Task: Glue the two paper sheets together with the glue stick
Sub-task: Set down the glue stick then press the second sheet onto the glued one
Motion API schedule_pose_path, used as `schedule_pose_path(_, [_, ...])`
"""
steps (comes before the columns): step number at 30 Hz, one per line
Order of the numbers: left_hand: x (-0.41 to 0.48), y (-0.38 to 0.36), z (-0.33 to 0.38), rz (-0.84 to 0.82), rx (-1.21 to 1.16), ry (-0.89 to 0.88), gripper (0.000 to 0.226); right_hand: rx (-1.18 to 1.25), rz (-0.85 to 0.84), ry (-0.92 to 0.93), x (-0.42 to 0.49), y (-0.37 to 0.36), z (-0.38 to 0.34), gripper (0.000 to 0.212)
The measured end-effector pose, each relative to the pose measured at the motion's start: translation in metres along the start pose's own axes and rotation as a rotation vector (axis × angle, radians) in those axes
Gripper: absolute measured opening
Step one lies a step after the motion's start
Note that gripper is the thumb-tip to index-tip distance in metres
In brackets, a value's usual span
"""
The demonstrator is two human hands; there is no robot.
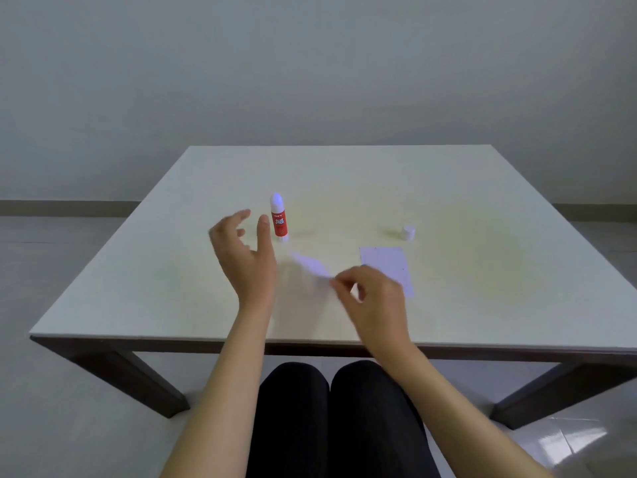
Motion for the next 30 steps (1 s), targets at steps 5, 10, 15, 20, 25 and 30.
schedule_pose_path(5, [-0.045,-0.040,-0.030,-0.408,-0.067,0.413,0.013,0.539,0.263,-0.424,0.010,0.033,0.044,0.011])
schedule_pose_path(10, [-0.075,-0.067,-0.024,-0.564,-0.208,0.610,0.013,0.870,0.253,-0.684,-0.009,0.017,0.062,0.016])
schedule_pose_path(15, [-0.073,-0.068,-0.012,-0.505,-0.331,0.627,0.016,0.918,0.287,-0.759,-0.018,0.020,0.071,0.015])
schedule_pose_path(20, [-0.073,-0.075,-0.011,-0.567,-0.228,0.555,0.004,0.856,0.253,-0.726,-0.018,0.026,0.076,0.015])
schedule_pose_path(25, [-0.070,-0.084,-0.012,-0.589,-0.161,0.532,0.007,0.760,0.190,-0.681,-0.012,0.042,0.091,0.010])
schedule_pose_path(30, [-0.075,-0.096,-0.012,-0.635,-0.046,0.467,0.015,0.482,0.099,-0.624,0.006,0.057,0.111,0.018])
Point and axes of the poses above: each hand's wrist, its own x-axis towards the middle knuckle, its own y-axis out of the back of the hand, z = x × y, the point moved 8 cm from there along x, towards the middle knuckle, and after that the axes turned 8 degrees about y, right-handed, at the moved point
